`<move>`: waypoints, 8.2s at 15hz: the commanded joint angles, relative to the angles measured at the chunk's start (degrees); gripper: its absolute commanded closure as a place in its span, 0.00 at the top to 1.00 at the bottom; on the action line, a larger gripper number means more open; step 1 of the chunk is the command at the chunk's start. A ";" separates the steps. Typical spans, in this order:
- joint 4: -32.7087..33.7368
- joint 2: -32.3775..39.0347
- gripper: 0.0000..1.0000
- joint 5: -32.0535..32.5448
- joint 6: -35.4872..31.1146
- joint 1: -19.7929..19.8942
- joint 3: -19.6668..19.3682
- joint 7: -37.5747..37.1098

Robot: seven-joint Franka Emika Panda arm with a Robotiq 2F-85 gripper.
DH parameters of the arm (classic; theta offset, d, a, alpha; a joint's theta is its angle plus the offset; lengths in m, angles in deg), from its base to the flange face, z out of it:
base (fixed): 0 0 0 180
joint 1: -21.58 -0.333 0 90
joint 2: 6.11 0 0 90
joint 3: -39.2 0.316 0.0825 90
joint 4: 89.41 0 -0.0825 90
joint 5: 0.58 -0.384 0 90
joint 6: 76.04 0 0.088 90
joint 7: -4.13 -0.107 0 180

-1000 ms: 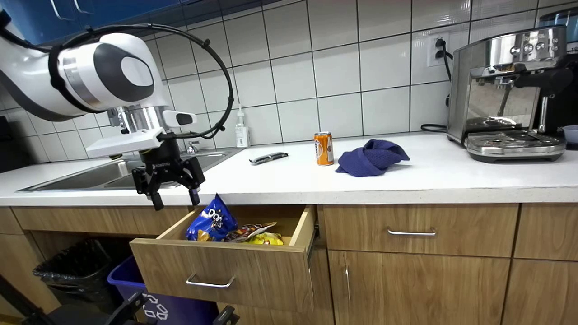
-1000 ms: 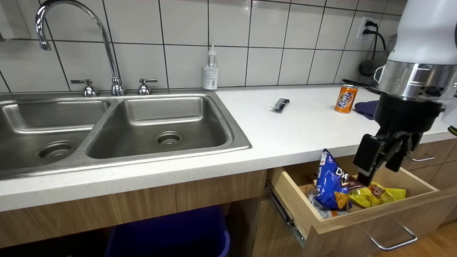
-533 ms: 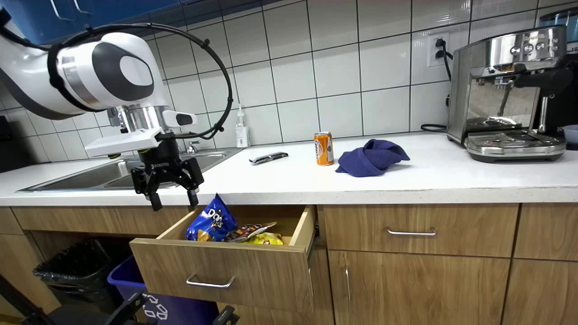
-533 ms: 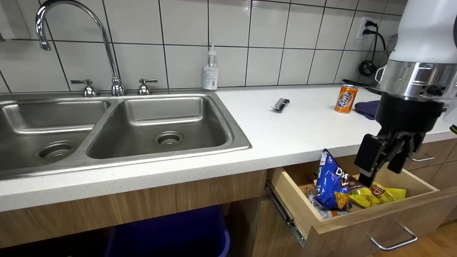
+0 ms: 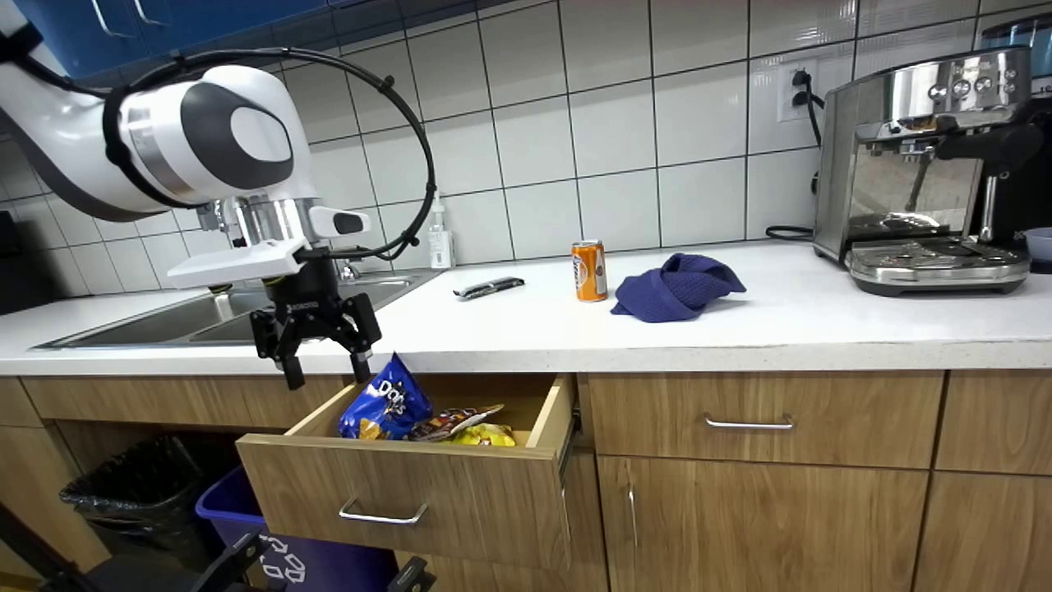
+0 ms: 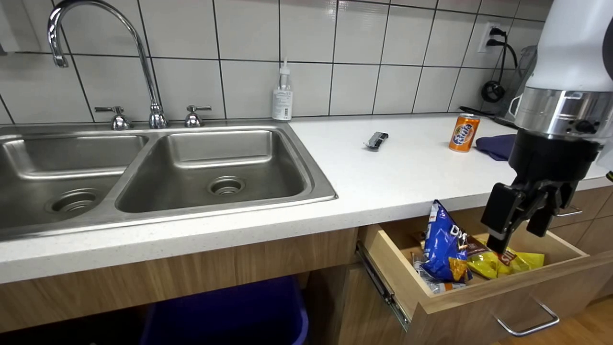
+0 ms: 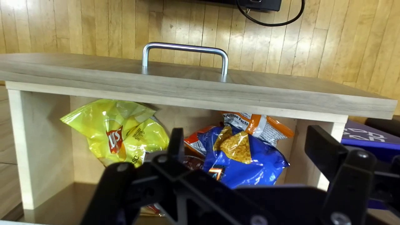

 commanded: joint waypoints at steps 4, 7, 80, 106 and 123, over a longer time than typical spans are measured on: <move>0.04 0.23 1.00 -0.49 0.04 1.59 1.55 1.06; 0.04 0.23 1.00 -0.49 0.03 1.59 1.54 1.08; 7.49 20.55 1.00 15.37 -15.02 6.39 -4.76 -9.68; 16.49 27.50 1.00 13.41 -14.87 6.17 -6.06 -6.56; 18.24 28.60 1.00 13.67 -15.07 6.09 -6.44 -6.62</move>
